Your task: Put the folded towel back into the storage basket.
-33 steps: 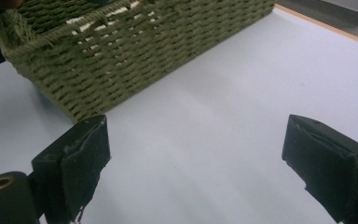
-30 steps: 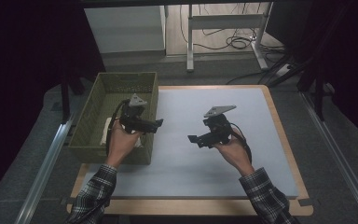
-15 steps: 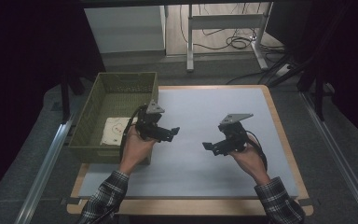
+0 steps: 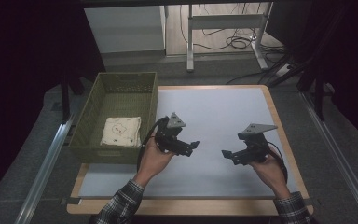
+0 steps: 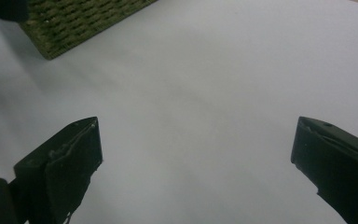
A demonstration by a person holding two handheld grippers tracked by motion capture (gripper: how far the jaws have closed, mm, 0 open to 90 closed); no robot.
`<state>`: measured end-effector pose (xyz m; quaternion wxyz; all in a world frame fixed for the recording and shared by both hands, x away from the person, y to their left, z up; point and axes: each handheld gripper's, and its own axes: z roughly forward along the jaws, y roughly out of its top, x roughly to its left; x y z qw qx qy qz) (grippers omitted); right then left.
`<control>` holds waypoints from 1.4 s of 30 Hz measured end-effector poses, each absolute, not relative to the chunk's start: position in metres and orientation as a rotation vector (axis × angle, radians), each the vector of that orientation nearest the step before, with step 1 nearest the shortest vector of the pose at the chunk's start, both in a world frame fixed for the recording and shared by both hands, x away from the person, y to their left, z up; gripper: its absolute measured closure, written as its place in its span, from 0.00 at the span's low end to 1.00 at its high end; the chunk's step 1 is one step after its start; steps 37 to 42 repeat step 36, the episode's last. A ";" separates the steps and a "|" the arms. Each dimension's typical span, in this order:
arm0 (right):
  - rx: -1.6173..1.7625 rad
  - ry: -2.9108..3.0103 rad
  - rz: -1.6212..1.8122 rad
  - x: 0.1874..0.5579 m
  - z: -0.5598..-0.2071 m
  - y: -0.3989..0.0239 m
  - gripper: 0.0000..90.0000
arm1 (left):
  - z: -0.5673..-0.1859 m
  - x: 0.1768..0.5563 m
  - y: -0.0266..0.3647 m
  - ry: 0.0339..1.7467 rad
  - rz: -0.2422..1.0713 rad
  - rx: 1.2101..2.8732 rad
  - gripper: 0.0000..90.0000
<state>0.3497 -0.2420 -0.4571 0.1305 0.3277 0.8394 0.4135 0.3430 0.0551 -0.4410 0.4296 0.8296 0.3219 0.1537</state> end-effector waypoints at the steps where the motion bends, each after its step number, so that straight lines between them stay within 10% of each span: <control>1: 0.956 2.435 1.202 0.349 -0.459 -0.244 0.02 | -0.445 0.341 0.053 0.800 0.375 2.069 0.00; 42: 0.990 2.445 0.971 0.325 -0.533 -0.269 0.02 | -0.547 0.304 0.075 0.942 0.340 2.208 0.00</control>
